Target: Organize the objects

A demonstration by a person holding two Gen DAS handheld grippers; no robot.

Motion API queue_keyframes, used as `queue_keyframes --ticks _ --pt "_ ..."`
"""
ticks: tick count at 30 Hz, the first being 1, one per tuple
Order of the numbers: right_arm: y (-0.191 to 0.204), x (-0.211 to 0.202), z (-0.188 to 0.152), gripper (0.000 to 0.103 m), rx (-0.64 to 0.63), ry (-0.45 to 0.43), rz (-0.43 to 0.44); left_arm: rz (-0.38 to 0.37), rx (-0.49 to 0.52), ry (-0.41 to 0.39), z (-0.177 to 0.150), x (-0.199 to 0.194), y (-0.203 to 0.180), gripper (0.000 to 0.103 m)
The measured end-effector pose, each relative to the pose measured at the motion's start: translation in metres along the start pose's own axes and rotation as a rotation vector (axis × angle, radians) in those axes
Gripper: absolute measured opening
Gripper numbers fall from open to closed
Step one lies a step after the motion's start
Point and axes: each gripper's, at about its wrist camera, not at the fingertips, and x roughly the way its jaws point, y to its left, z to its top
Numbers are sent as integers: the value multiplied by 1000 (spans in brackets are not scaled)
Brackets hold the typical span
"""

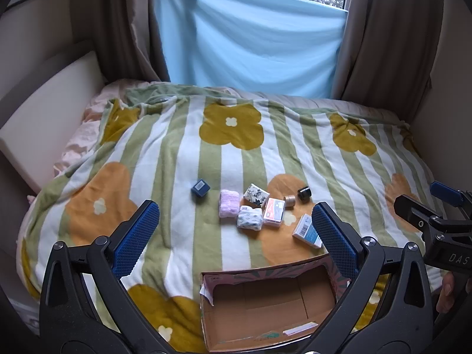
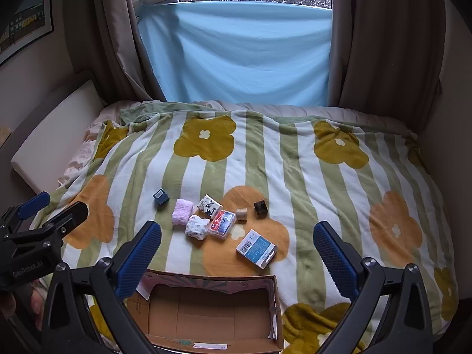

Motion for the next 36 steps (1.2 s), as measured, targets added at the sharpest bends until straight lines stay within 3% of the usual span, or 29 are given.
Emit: queue_keyframes --ticks 36 --pt "1 -5 2 102 6 -10 -2 -3 7 2 0 -1 -3 103"
